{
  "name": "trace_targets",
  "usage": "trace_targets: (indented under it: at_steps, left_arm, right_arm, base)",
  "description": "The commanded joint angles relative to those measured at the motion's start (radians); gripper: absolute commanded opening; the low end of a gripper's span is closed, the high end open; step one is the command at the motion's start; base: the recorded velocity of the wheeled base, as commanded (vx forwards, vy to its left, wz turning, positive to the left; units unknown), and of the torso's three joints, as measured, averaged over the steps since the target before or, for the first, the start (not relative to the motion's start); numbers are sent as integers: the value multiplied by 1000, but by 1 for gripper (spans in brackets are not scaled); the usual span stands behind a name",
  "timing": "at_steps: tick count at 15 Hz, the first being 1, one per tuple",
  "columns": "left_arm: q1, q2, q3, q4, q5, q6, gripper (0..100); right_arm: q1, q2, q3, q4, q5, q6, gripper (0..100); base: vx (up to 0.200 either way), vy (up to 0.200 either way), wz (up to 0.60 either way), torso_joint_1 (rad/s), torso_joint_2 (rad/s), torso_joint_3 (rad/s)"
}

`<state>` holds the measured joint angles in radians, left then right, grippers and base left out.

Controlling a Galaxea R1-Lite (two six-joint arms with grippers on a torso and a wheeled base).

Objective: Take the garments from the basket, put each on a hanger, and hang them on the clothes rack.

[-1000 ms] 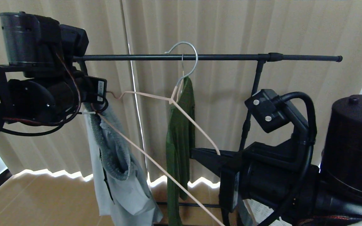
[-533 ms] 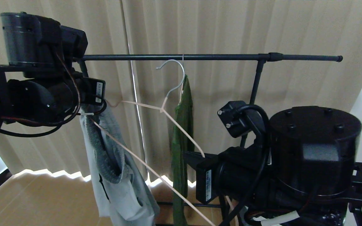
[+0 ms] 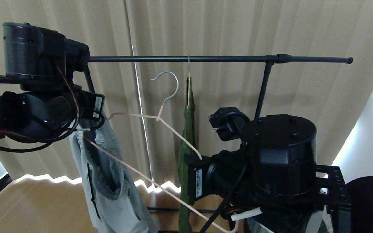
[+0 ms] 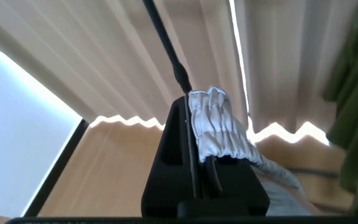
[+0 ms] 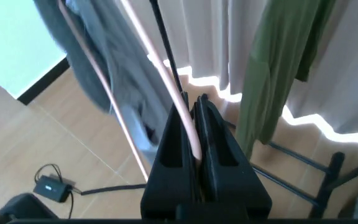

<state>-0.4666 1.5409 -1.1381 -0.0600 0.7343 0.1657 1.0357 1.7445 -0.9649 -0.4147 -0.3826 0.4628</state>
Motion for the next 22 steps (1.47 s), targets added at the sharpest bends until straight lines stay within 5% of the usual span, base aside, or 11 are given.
trace_targets:
  at_steps: [1,8,12,22]
  left_arm:
    - [-27,-18,14,-6,1,-5,0]
    - [-27,51,-63,-52,1,-57,0]
    - [-1,50,-68,-49,1,-49,0]
    - [-30,36,-25,-15,1,9,0]
  right_arm:
    - [15,-3,-8,-1,10,19,0]
    - [148,12,-31,13,50,54,0]
    - [127,55,-25,39,-62,54,0]
    - [37,78,-84,13,-104,54,0]
  base:
    - [0,0,0,0,0,0]
    - [0,0,0,0,0,0]
    - [0,0,0,0,0,0]
    - [0,0,0,0,0,0]
